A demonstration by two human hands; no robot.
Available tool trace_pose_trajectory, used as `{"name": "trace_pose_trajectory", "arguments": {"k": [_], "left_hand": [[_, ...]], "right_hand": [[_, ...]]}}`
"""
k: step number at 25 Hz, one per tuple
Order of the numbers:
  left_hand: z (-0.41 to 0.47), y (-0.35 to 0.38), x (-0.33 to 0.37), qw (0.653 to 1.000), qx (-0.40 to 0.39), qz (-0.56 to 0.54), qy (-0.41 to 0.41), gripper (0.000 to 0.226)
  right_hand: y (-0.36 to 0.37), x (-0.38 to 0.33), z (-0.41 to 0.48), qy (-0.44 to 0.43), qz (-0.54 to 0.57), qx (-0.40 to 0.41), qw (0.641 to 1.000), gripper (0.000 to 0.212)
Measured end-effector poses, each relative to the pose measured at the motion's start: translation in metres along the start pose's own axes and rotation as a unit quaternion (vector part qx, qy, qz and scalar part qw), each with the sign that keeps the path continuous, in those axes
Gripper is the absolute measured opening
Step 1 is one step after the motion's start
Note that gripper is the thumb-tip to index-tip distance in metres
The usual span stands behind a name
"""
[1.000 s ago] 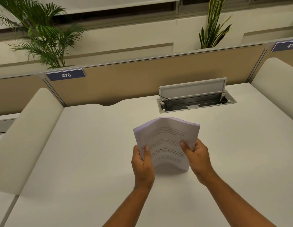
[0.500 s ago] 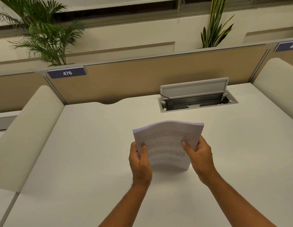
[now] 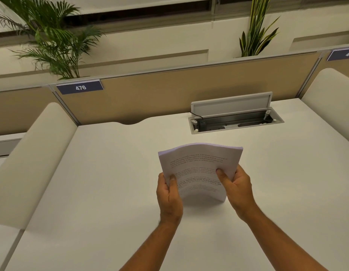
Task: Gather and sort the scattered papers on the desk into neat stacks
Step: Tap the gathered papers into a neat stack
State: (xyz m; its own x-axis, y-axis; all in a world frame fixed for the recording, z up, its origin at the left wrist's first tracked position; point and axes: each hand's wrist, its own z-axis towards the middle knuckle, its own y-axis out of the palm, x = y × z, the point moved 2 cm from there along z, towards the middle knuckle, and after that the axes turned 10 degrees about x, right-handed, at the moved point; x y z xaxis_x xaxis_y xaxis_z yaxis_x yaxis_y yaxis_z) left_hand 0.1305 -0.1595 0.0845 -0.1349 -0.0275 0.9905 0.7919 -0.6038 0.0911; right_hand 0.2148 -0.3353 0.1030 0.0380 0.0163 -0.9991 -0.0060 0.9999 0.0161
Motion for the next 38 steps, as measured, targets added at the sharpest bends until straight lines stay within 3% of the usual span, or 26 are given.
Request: {"name": "trace_pose_trajectory", "arguments": {"k": [10,13,17,21,26,34,38], "left_hand": [[-0.001,0.000,-0.017,1.000,0.000,0.010,-0.004,0.027],[-0.007,0.002,-0.018,1.000,-0.002,0.024,-0.015,0.028],[-0.006,0.004,-0.016,0.999,-0.004,0.044,-0.014,0.037],[0.002,0.001,-0.011,0.999,-0.026,0.045,0.003,0.022],[0.010,0.005,0.004,0.998,-0.024,0.038,0.041,0.030],[-0.013,-0.007,-0.036,0.996,-0.031,0.087,-0.002,0.035],[-0.008,-0.005,-0.040,0.994,-0.032,0.105,-0.004,0.027]], "right_hand": [[0.000,0.016,0.000,0.013,-0.008,-0.017,1.000,0.025],[0.001,0.022,-0.002,0.020,-0.019,-0.020,0.999,0.036],[0.001,0.025,0.001,0.019,-0.029,-0.015,0.999,0.029],[-0.005,0.014,0.006,-0.005,-0.040,-0.002,0.999,0.022],[-0.001,-0.010,0.012,-0.034,-0.020,0.014,0.999,0.029],[0.001,0.038,-0.007,0.014,-0.056,-0.005,0.998,0.037],[0.001,0.038,-0.001,0.017,-0.072,-0.001,0.997,0.032]]}}
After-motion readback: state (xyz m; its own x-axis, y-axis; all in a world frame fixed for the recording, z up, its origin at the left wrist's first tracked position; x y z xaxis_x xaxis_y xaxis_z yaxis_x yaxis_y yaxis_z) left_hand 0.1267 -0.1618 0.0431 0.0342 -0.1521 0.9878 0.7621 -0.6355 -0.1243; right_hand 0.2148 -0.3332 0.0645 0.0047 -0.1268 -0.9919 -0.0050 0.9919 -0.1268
